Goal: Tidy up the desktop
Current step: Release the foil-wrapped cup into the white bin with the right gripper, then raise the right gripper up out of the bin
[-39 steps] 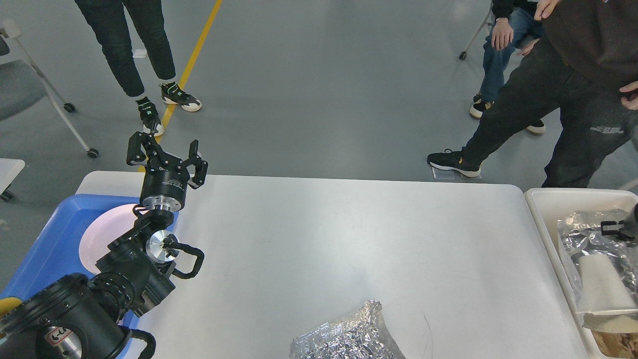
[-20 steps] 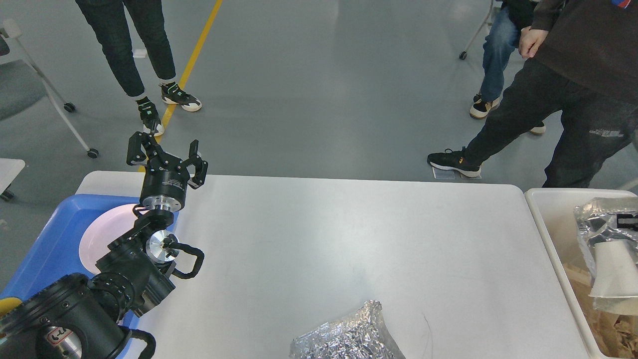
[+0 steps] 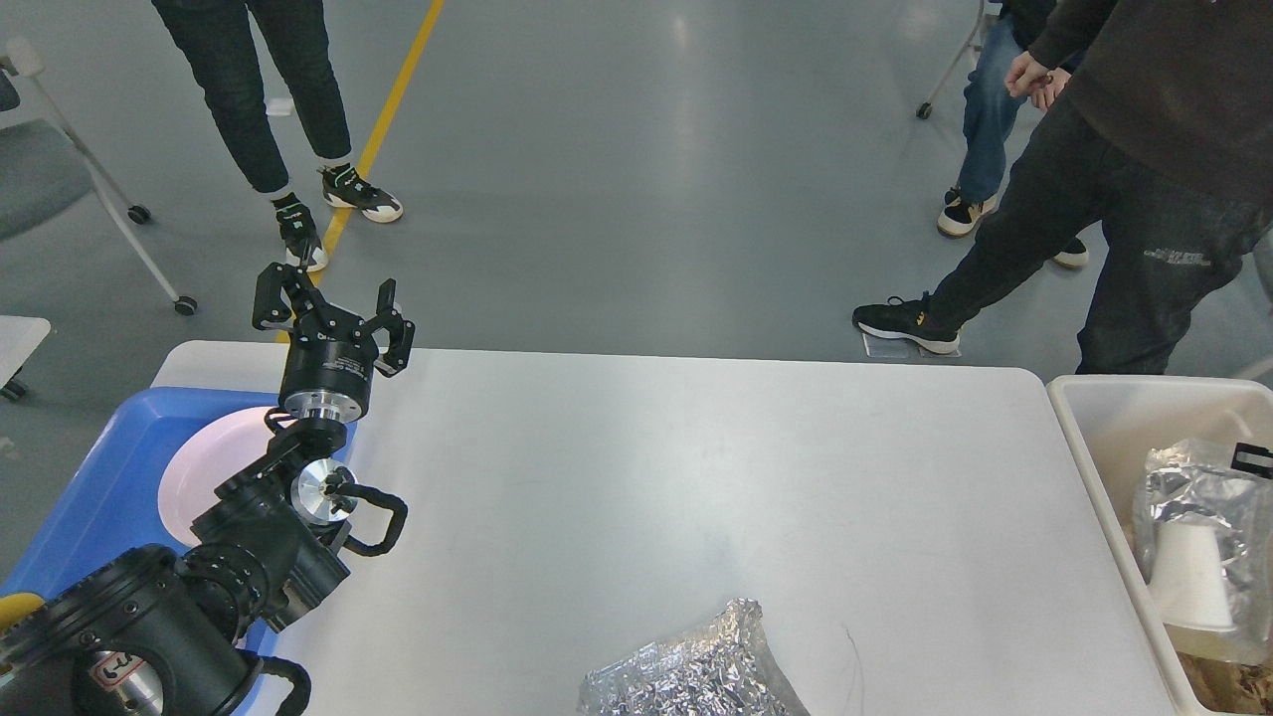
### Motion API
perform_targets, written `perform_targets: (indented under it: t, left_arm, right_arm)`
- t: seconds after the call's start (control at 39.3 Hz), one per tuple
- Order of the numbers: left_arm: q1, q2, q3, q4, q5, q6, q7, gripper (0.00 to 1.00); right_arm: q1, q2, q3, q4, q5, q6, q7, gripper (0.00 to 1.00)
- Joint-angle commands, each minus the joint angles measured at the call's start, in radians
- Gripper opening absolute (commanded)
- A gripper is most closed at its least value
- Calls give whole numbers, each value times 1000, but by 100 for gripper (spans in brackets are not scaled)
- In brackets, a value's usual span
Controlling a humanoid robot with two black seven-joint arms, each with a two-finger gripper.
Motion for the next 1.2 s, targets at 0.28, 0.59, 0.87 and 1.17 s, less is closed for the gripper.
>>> perform_targets:
  t: [0.28, 0.59, 0.87, 1.17]
  left_arm:
    - [0, 0, 0, 0, -1, 0, 0, 97]
    - [0, 0, 0, 0, -1, 0, 0, 97]
    - [0, 0, 0, 0, -1, 0, 0, 97]
    - [0, 0, 0, 0, -1, 0, 0, 97]
  right_arm:
    - [11, -4, 11, 18, 89, -13, 3, 100]
    - [297, -155, -19, 301, 103, 33, 5, 100]
    - [642, -292, -89, 610, 118, 347, 5, 100]
    - [965, -199, -316, 751, 318, 654, 12, 100]
